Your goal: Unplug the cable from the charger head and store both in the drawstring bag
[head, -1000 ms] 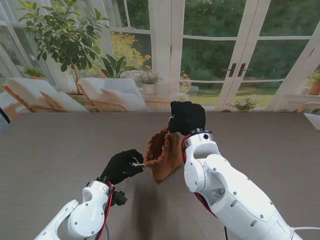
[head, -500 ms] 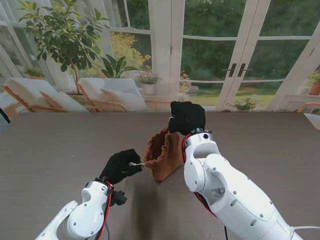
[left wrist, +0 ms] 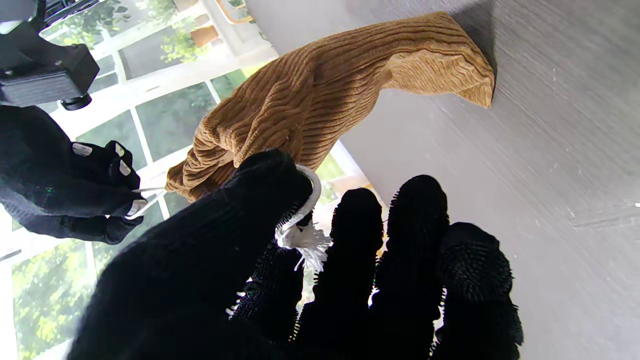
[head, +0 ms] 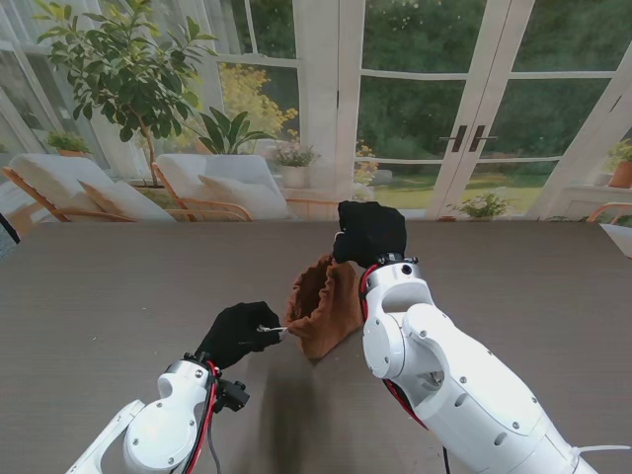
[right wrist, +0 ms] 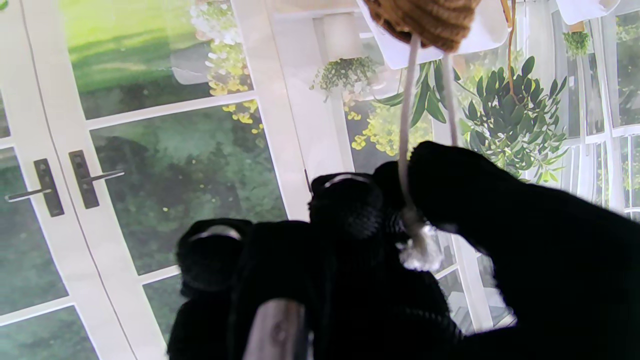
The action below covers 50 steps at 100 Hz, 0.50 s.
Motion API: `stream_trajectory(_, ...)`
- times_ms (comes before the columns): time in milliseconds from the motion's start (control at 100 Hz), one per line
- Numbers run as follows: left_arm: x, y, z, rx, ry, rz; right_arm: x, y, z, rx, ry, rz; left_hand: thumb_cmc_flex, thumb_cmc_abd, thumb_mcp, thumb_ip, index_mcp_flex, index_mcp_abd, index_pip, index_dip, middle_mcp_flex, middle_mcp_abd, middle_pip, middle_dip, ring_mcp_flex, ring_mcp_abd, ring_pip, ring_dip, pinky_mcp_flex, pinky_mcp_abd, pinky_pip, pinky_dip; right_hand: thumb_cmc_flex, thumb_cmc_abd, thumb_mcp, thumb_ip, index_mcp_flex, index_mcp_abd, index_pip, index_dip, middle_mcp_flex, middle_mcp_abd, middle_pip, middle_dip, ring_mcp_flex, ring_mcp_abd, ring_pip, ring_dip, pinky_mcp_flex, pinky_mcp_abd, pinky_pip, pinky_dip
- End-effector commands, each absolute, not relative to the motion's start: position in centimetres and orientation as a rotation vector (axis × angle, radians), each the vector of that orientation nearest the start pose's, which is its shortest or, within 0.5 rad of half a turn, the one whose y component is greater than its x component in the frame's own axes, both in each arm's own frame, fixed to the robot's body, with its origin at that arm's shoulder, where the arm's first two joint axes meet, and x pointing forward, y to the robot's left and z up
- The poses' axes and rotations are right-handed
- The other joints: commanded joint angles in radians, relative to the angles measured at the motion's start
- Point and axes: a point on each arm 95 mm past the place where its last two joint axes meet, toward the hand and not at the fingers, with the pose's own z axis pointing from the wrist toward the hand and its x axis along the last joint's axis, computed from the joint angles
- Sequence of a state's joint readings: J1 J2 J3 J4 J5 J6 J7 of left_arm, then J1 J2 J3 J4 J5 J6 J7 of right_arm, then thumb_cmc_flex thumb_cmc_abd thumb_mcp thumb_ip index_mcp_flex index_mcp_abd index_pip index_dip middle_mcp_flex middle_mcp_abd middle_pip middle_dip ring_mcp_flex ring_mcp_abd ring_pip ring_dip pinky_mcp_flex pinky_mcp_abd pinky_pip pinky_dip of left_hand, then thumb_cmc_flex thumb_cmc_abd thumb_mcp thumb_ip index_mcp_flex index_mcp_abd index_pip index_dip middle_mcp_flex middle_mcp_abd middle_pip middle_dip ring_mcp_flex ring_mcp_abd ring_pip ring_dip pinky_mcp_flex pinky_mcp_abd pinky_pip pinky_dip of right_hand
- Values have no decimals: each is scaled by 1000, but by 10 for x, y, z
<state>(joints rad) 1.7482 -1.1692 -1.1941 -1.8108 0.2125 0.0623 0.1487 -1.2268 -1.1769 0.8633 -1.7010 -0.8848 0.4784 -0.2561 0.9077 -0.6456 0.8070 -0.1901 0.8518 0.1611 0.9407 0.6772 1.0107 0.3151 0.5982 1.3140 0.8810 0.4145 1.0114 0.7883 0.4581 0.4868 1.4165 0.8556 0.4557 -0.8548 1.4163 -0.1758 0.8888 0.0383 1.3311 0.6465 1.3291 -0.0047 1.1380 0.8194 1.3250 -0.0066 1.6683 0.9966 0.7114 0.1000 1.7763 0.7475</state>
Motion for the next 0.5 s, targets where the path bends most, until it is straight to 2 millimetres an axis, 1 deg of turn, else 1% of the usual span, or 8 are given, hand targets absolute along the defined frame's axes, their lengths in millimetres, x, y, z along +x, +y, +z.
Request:
stream_trajectory(0, 342, -50, -313, -2036, 862, -2034, 436, 117, -196, 1074, 1037, 1659, 56, 42, 58, 4, 35, 1, -8, -10, 1, 11, -10, 27, -6, 10, 13, 17, -29, 5, 8, 2, 70, 19, 110, 52, 15, 142, 42, 53, 122, 67, 55, 15, -2, -232, 53, 18, 462, -44, 90, 29)
stream_trajectory(80, 341, -50, -313, -2044, 865, -2030, 436, 117, -196, 1075, 1036, 1659, 57, 34, 80, -4, 48, 26, -18, 23, -2, 16, -29, 52, -14, 4, 21, 27, -34, 2, 3, 14, 70, 19, 110, 52, 15, 142, 42, 53, 122, 67, 54, 15, -2, -232, 53, 18, 462, -44, 90, 29)
stream_trajectory(180, 341, -50, -313, -2058, 870, -2028, 436, 117, -196, 1073, 1036, 1660, 41, 19, 139, -29, 57, 68, 4, 71, -4, 29, -27, 72, -20, 9, 41, 38, -39, 5, 3, 25, 71, 18, 110, 52, 15, 142, 42, 53, 122, 66, 54, 15, -2, -232, 53, 18, 462, -44, 90, 29)
stream_trajectory(250, 342, -51, -313, -2065, 863, -2031, 437, 117, -195, 1071, 1035, 1660, 34, 24, 142, -37, 66, 91, 31, 111, 7, 39, -8, 67, -5, 20, 66, 49, -30, 23, 9, 39, 72, 19, 109, 51, 15, 142, 42, 53, 122, 66, 54, 15, -2, -232, 53, 18, 462, -44, 90, 29)
stream_trajectory(360, 344, -52, -314, -2062, 855, -2036, 437, 117, -195, 1069, 1033, 1663, 7, 39, 142, -51, 95, 98, 78, 163, 33, 37, 54, 30, 46, 19, 115, 63, 6, 54, 18, 60, 72, 19, 110, 51, 16, 143, 42, 53, 122, 67, 53, 15, -2, -232, 53, 18, 462, -44, 90, 29)
stream_trajectory(490, 344, -52, -315, -2040, 886, -2036, 437, 116, -197, 1066, 1035, 1668, -45, 76, 158, -71, 123, 87, 136, 230, 54, 16, 118, 18, 90, -9, 169, 83, 38, 65, 30, 56, 71, 19, 110, 50, 15, 142, 42, 54, 122, 66, 53, 15, -2, -232, 53, 18, 462, -44, 90, 29)
